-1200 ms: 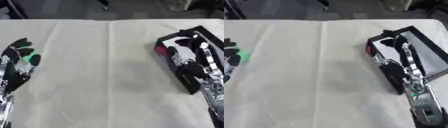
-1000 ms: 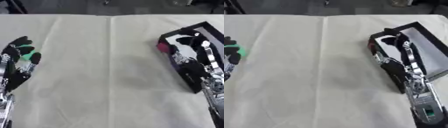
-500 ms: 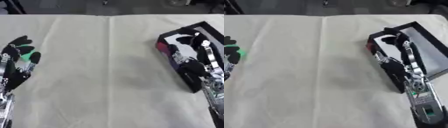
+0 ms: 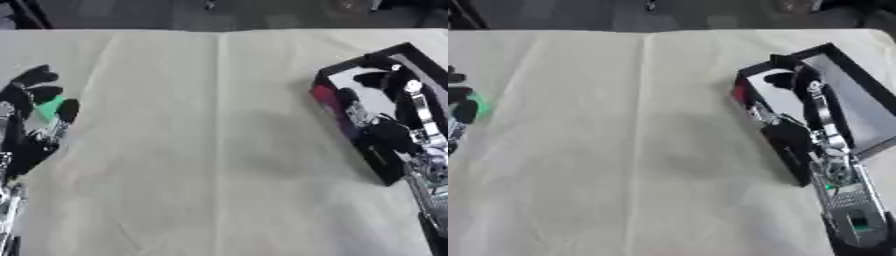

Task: Pick up the objects with one hand, pass them to the other hand, and then place them into the box on the other side of the table.

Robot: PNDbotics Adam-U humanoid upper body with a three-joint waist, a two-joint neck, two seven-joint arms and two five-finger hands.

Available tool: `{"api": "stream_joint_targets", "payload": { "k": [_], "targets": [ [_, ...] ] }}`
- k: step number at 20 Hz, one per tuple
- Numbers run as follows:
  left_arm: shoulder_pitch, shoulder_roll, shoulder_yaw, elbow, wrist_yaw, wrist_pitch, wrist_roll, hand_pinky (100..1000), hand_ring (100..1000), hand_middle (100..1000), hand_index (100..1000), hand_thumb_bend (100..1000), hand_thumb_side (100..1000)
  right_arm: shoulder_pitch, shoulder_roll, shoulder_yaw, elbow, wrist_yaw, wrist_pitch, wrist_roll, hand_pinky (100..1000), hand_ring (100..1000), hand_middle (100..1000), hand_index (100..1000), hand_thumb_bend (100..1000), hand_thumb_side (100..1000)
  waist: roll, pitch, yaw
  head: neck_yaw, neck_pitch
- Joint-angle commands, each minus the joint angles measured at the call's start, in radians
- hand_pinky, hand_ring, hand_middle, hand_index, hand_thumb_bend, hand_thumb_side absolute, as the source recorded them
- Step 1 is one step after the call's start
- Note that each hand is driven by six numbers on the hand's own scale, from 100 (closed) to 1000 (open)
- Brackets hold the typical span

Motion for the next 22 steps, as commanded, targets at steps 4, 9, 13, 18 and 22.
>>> {"api": "stream_joint_targets", "payload": {
  "k": [4,9,13,18,22],
  "targets": [
    [-0.009,0.329,0.039,-0.061,-0.134,0.008,-0.074,850,750,756,871,557,581,-0.002,-0.03,-0.012,-0.007,0.007,-0.003,0.004,789,732,759,842,352,397,0.027,-0.048,0.001,-0.007,0.005],
    [0.007,0.565,0.039,-0.01,-0.188,-0.03,-0.235,866,748,743,854,564,555,0.007,-0.039,-0.011,-0.004,0.008,-0.005,0.011,791,735,762,844,344,400,0.037,-0.062,0.003,-0.01,0.005],
    [0.01,0.687,0.013,0.041,-0.191,-0.066,-0.404,876,752,738,846,595,519,0.013,-0.045,-0.012,-0.003,0.009,-0.006,0.014,791,736,763,845,340,401,0.042,-0.068,0.005,-0.016,0.005],
    [0.007,0.739,-0.013,0.087,-0.216,-0.088,-0.548,878,751,721,828,613,476,0.016,-0.049,-0.012,-0.001,0.009,-0.007,0.015,793,736,763,845,340,401,0.049,-0.071,0.008,-0.019,0.005],
    [0.013,0.743,-0.027,0.134,-0.225,-0.097,-0.625,882,755,719,824,619,432,0.017,-0.05,-0.013,-0.001,0.009,-0.007,0.015,793,737,763,846,339,402,0.049,-0.071,0.006,-0.022,0.005]
  ]
}}
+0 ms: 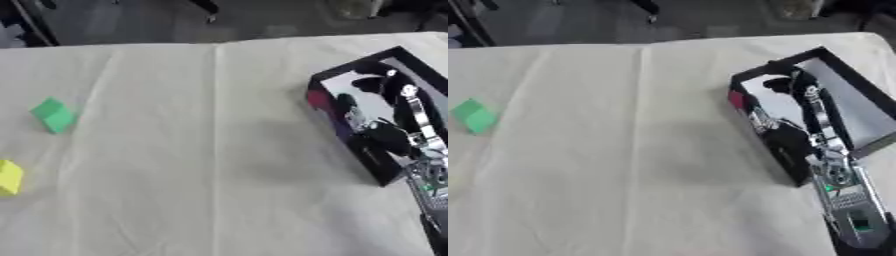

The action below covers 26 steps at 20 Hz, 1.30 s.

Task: Pick up the objects with one hand, pass them to the other hand, and then place them into the box on the other side of the table.

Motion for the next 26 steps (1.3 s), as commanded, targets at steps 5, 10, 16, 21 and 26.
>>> {"api": "stream_joint_targets", "payload": {
  "k": [5,10,16,21,26],
  "targets": [
    [-0.014,0.046,-0.006,0.076,-0.079,-0.006,-0.103,886,767,739,839,625,415,-0.008,-0.023,-0.007,-0.009,0.003,-0.002,0.003,794,737,763,846,339,402,0.014,-0.029,-0.002,0.003,0.005],
    [-0.047,0.028,-0.019,0.152,-0.103,-0.004,-0.105,883,766,738,839,600,395,-0.008,-0.023,-0.005,-0.009,0.002,-0.003,0.006,794,737,764,846,337,404,0.014,-0.029,-0.006,0.037,0.005],
    [-0.078,0.016,-0.03,0.216,-0.131,-0.012,-0.11,884,767,738,838,594,392,-0.008,-0.023,-0.004,-0.009,0.001,-0.003,0.008,795,737,763,846,337,404,0.016,-0.027,-0.011,0.132,0.005],
    [-0.092,0.01,-0.037,0.243,-0.129,-0.021,-0.113,884,767,739,840,592,394,-0.009,-0.024,-0.003,-0.008,0.0,-0.004,0.01,795,737,763,846,337,405,0.02,-0.026,-0.013,0.189,0.005],
    [-0.101,0.008,-0.045,0.262,-0.134,-0.026,-0.121,884,770,743,842,597,388,-0.009,-0.025,-0.002,-0.007,-0.001,-0.004,0.011,795,738,763,847,337,405,0.021,-0.027,-0.015,0.212,0.005]
  ]
}}
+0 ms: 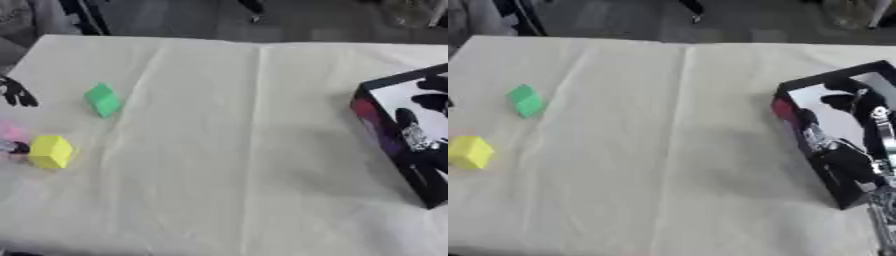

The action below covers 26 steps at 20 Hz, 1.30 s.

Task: Pick up the objects with one hand, pass them to the other hand, and then place them into the box on the other side of the table.

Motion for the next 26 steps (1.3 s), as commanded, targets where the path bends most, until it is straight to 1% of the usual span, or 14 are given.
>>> {"api": "stream_joint_targets", "payload": {
  "k": [1,10,16,26],
  "targets": [
    [-0.02,0.027,0.0,0.011,-0.006,-0.006,-0.007,884,770,743,842,597,388,-0.009,-0.024,-0.003,-0.008,-0.001,-0.003,0.003,795,738,763,847,337,405,0.014,-0.027,-0.001,0.016,0.002],
    [-0.059,0.018,-0.033,0.065,-0.017,-0.032,-0.038,886,777,757,854,611,380,-0.013,-0.022,-0.003,-0.003,0.0,-0.003,0.005,796,738,763,847,339,405,0.011,-0.027,-0.004,0.018,0.002],
    [-0.066,0.022,-0.048,0.075,-0.01,-0.058,-0.068,888,779,757,853,629,379,-0.013,-0.021,-0.003,-0.002,0.0,-0.004,0.005,796,738,763,846,344,405,0.012,-0.024,-0.004,0.019,0.002],
    [-0.075,0.012,-0.068,0.107,-0.006,-0.063,-0.083,882,769,742,841,613,377,-0.013,-0.02,-0.003,-0.002,-0.003,-0.004,0.006,796,738,763,846,338,406,0.012,-0.024,-0.004,0.023,0.002]
  ]
}}
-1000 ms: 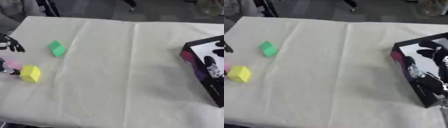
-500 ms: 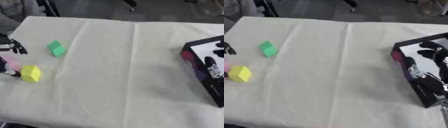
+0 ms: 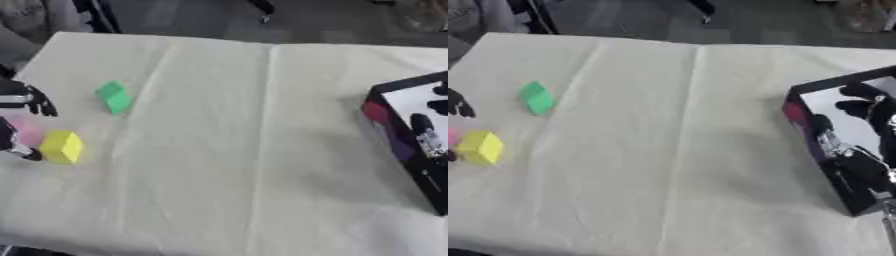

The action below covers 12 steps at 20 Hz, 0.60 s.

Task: Pick up the objects with one hand, pass them to the other hand, and then place them into the box on the other side of the table.

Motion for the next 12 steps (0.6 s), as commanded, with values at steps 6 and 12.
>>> {"api": "stream_joint_targets", "payload": {
  "k": [6,12],
  "targets": [
    [-0.031,0.004,-0.006,0.029,0.009,0.004,0.009,877,763,735,836,611,392,-0.012,-0.019,-0.002,-0.008,-0.003,-0.001,0.003,796,738,764,846,334,406,0.01,-0.024,0.0,0.004,0.002],
    [-0.044,-0.014,-0.019,0.044,0.001,0.001,0.006,873,757,725,828,597,388,-0.012,-0.018,-0.002,-0.008,-0.004,-0.001,0.004,796,738,764,847,334,406,0.007,-0.023,-0.001,0.006,0.002]
  ]
}}
